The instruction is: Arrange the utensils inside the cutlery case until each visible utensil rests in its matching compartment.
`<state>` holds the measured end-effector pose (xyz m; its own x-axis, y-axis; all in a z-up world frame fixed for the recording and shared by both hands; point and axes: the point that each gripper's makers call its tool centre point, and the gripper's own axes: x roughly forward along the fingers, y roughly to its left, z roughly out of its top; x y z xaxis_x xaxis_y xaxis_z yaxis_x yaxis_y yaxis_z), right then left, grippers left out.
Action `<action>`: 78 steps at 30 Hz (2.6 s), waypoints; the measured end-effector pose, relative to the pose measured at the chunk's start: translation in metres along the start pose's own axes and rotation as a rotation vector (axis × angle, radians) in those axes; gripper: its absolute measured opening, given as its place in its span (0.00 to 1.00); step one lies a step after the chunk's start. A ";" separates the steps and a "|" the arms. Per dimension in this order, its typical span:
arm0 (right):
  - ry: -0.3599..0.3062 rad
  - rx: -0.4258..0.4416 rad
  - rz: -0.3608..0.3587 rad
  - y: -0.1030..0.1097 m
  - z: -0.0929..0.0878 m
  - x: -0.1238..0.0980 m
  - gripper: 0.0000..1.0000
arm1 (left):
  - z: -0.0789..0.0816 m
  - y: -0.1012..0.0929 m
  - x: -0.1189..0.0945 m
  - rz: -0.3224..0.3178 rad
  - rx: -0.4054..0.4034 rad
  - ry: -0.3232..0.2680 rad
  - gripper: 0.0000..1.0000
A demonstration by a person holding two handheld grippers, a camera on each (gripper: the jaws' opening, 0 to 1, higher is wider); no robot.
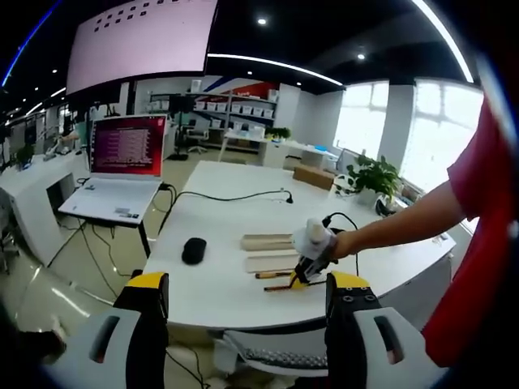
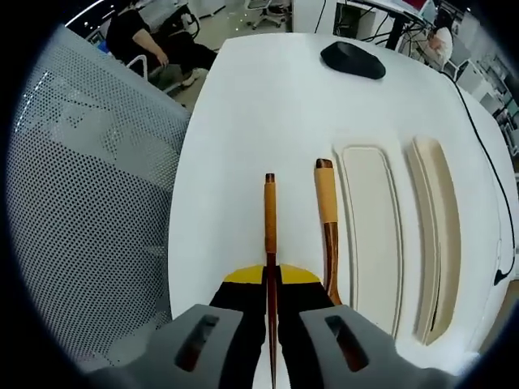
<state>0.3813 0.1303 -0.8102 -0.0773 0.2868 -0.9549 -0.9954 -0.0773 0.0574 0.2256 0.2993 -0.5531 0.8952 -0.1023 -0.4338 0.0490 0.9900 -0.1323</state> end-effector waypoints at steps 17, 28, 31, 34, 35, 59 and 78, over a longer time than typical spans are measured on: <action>-0.012 -0.026 -0.053 -0.016 0.012 -0.031 0.00 | 0.002 -0.011 0.007 -0.031 0.018 0.007 0.81; -0.015 -0.044 -0.046 -0.012 0.013 -0.036 0.00 | -0.004 -0.010 0.006 -0.030 0.010 0.019 0.81; -0.010 -0.071 -0.047 -0.014 0.017 -0.045 0.00 | -0.004 -0.008 0.005 -0.027 0.006 0.016 0.81; -0.099 -0.027 0.014 -0.013 0.033 -0.054 0.00 | -0.004 -0.006 0.004 -0.020 0.001 0.013 0.81; -0.105 -0.027 0.019 -0.014 0.035 -0.057 0.00 | -0.004 -0.005 0.004 -0.019 0.000 0.013 0.81; -0.104 -0.112 0.007 -0.063 0.045 -0.121 0.01 | 0.007 -0.007 0.014 -0.038 0.011 0.010 0.81; -0.124 -0.121 0.006 -0.114 0.056 -0.160 0.01 | 0.005 -0.008 0.023 -0.049 0.014 0.025 0.81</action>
<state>0.5034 0.1467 -0.6481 -0.0971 0.4015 -0.9107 -0.9813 -0.1912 0.0204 0.2483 0.2896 -0.5575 0.8801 -0.1527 -0.4496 0.0987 0.9850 -0.1413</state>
